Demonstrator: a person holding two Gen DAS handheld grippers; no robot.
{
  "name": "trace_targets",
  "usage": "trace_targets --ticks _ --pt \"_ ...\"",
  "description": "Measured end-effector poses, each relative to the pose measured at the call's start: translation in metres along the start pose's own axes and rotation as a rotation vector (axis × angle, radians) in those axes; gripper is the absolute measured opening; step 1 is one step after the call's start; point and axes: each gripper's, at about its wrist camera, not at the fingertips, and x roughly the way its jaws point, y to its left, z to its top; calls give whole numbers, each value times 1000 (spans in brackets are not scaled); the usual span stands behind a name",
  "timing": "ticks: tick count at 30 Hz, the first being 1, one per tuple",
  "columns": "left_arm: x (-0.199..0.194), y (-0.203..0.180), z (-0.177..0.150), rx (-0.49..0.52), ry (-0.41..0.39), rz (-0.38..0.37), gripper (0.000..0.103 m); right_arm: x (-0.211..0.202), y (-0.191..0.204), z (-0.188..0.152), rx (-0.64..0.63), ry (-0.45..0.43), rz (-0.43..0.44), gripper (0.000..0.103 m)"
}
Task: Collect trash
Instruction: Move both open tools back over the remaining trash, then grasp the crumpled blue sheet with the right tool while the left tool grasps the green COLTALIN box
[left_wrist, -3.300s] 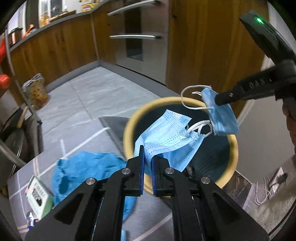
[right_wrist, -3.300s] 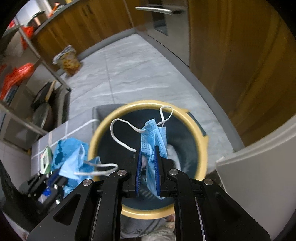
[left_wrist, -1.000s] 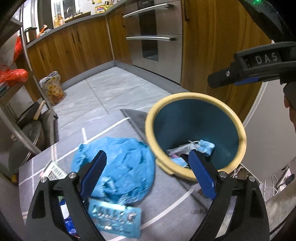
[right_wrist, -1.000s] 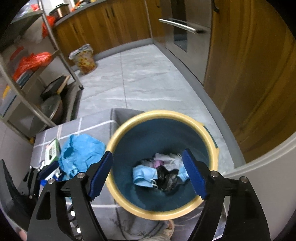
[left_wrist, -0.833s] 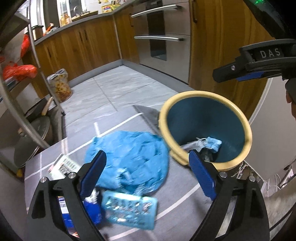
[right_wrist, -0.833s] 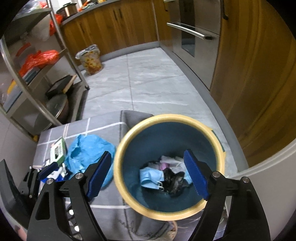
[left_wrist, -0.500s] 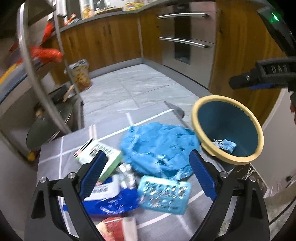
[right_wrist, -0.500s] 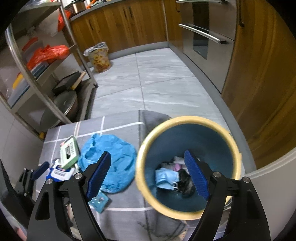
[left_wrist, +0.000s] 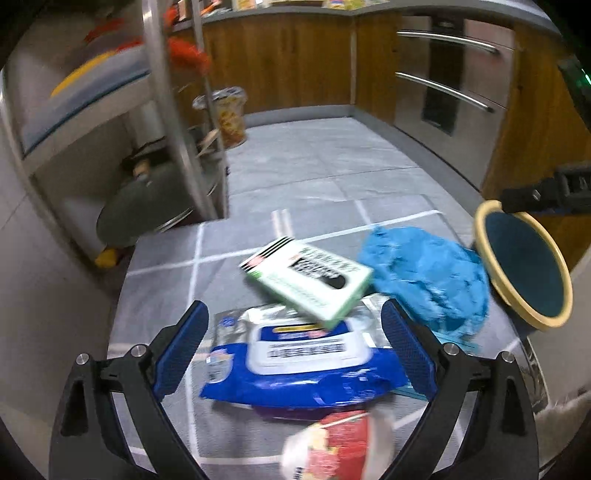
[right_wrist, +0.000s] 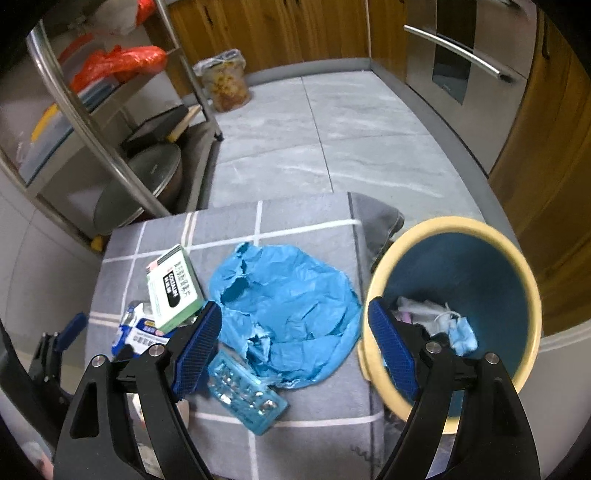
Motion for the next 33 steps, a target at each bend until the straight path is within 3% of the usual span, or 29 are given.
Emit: trace_targets --ticks 7,11,16,26,33 --pt "18 24 2 -89 24 31 93 27 1 -7 36 58 -59 82" --pt "28 22 2 -88 38 42 93 43 1 -11 34 101 -25 80" --pt "33 16 4 -68 38 52 93 66 -2 -17 0 164 -16 67" --pt "41 -1 14 -19 25 53 93 98 -1 -25 -20 240 -2 56" --pt "44 -6 16 2 24 45 93 109 -1 -28 -31 277 -16 41"
